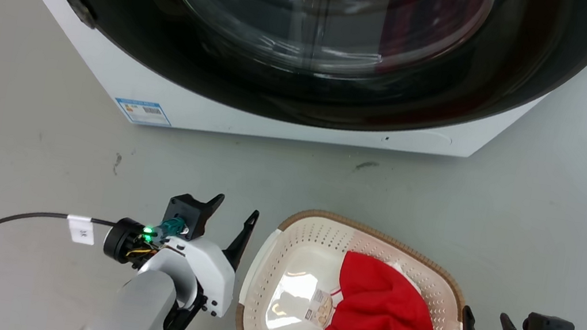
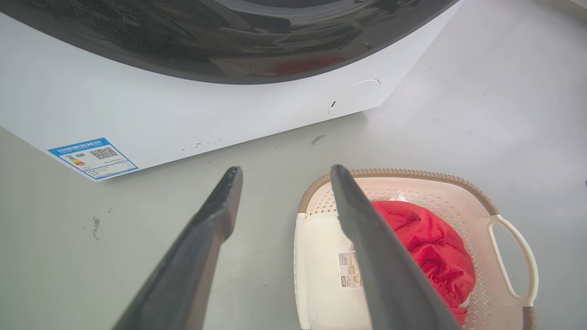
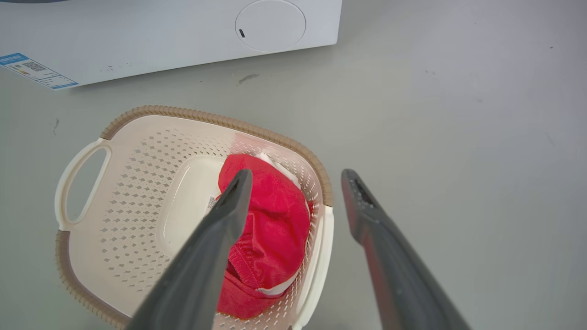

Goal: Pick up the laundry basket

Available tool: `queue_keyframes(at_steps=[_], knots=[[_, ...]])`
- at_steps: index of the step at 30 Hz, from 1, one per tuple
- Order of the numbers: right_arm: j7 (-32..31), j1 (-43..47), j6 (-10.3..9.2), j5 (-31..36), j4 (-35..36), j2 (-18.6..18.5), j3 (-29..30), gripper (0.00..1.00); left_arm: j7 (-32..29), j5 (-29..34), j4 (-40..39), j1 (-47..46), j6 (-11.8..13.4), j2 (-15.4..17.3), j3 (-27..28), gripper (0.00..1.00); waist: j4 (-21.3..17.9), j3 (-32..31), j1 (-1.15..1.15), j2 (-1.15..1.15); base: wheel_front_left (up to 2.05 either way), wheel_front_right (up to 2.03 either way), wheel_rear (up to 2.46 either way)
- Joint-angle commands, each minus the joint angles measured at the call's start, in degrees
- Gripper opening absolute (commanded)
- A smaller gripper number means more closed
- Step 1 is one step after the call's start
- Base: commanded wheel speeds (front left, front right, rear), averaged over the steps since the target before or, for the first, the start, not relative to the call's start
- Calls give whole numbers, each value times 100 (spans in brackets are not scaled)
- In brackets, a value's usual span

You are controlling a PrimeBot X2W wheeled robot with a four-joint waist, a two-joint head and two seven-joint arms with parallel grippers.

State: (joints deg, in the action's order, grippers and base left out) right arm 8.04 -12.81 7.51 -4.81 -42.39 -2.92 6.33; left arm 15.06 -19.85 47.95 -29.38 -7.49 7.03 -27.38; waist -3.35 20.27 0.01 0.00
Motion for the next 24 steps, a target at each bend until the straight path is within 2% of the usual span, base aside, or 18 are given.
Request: queue_keyframes(at_steps=[1, 13, 24], knots=[[41, -123, -4, -66, -116, 8, -11, 100, 16, -71, 79, -113, 1, 31, -89, 100, -14, 108, -1, 0, 0, 0, 0], [118, -778, -4, -263, -1638, 7, -13, 100, -243, -1154, 780, -828, 1, 90, -1473, 100, -99, 643, -1, 0, 0, 0, 0], [382, -1523, -4, -538, -2794, 7, -150, 100, -611, -1961, 1074, -1380, 0, 332, -2465, 100, -287, 1207, -1, 0, 0, 0, 0]])
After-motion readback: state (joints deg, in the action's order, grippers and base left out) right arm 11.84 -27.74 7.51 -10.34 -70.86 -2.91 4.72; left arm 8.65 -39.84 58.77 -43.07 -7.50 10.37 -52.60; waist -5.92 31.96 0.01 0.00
